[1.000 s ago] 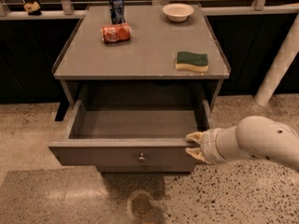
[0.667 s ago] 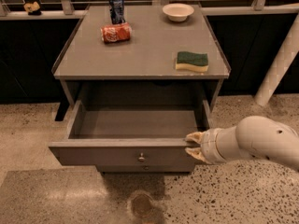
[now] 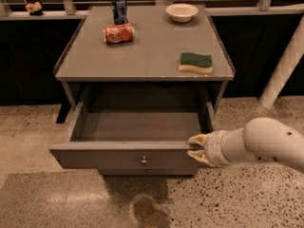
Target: Open top drawer
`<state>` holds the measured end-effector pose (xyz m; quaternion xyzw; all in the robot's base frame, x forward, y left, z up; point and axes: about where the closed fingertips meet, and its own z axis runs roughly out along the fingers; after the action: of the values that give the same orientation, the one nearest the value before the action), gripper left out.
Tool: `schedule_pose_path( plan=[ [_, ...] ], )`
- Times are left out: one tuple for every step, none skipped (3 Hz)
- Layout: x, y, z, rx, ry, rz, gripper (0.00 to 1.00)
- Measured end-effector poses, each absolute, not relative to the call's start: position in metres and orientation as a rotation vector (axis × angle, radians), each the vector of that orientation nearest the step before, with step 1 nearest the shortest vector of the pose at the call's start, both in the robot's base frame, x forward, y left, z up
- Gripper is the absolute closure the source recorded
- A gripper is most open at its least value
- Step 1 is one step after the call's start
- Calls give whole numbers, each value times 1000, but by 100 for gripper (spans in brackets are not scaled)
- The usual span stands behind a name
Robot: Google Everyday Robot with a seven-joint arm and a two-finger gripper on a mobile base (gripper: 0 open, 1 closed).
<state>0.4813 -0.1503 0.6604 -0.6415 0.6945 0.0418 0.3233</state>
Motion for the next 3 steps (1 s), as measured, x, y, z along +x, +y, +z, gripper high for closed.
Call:
schedule_pose_path(
  plan=[
    [479,-149,659,-1671,1823,129,100],
    [476,-148,659,-1663,1824,143,100],
    [474,-147,658,-1664,1825,157,100]
  ],
)
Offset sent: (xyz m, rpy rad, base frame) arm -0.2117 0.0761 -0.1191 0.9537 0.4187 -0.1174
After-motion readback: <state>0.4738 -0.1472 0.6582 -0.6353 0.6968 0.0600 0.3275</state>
